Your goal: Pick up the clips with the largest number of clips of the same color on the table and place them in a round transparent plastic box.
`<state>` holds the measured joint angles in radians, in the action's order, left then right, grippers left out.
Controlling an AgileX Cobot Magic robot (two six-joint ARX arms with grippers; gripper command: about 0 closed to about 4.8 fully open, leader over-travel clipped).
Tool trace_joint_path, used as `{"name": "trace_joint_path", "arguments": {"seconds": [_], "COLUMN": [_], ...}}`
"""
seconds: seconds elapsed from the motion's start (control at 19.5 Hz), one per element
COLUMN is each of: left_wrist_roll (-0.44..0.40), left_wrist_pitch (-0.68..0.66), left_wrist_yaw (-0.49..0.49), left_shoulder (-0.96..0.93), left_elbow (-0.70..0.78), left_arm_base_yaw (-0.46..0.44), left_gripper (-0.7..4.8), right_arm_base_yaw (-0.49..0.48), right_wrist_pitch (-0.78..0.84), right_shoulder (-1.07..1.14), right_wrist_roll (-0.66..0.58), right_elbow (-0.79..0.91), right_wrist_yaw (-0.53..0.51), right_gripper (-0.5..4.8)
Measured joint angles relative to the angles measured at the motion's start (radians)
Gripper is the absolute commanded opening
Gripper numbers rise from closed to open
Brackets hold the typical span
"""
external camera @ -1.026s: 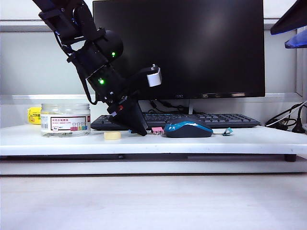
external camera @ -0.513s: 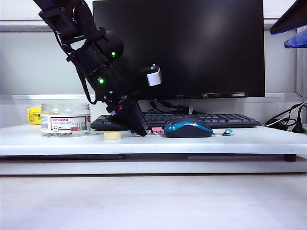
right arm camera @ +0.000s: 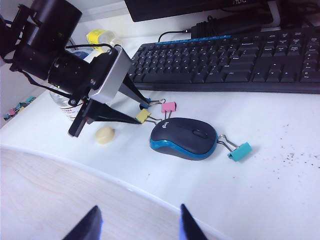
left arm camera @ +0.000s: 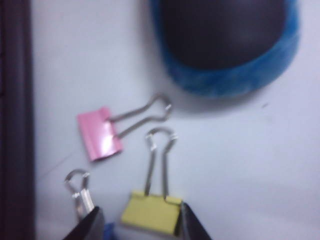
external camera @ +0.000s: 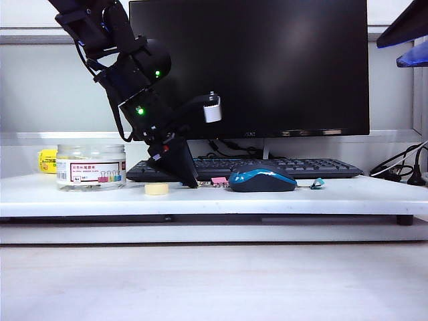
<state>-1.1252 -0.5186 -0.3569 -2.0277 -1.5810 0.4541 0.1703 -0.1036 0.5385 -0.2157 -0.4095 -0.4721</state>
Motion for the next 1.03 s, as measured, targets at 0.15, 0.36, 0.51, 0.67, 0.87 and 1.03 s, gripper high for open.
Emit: {"name": "trace_joint_path", "arguments": {"seconds": [0.15, 0.36, 0.51, 0.67, 0.87, 1.03], "left_wrist_roll": [0.0, 0.0, 0.001, 0.012, 0.069, 0.08], "left_wrist_pitch": [-0.001, 0.002, 0.004, -0.008, -0.056, -0.075], "left_wrist_yaw": [0.0, -0.019, -0.029, -0.032, -0.045, -0.055], "left_shoulder": [-0.003, -0.023, -0.029, -0.029, -0.029, -0.029], "left_elbow": [-0.001, -0.014, -0.018, -0.019, -0.024, -0.024], "left_arm_base_yaw": [0.002, 0.0, 0.0, -0.001, -0.001, -0.001], "left_gripper": [2.13, 2.13, 2.13, 2.11, 2.03, 1.54], "right_arm_base_yaw": [0.0, 0.0, -0.001, 0.0, 0.0, 0.0], "right_wrist_pitch": [0.0, 0.0, 0.0, 0.0, 0.0, 0.0], "right_shoulder": [0.0, 0.0, 0.0, 0.0, 0.0, 0.0], "right_wrist_roll": [0.0, 0.0, 0.0, 0.0, -0.003, -0.008], "right_elbow": [0.0, 0.0, 0.0, 0.0, 0.0, 0.0], "right_wrist_yaw": [0.0, 0.0, 0.0, 0.0, 0.0, 0.0], "right_gripper": [2.02, 2.02, 2.02, 2.02, 2.02, 2.02]}}
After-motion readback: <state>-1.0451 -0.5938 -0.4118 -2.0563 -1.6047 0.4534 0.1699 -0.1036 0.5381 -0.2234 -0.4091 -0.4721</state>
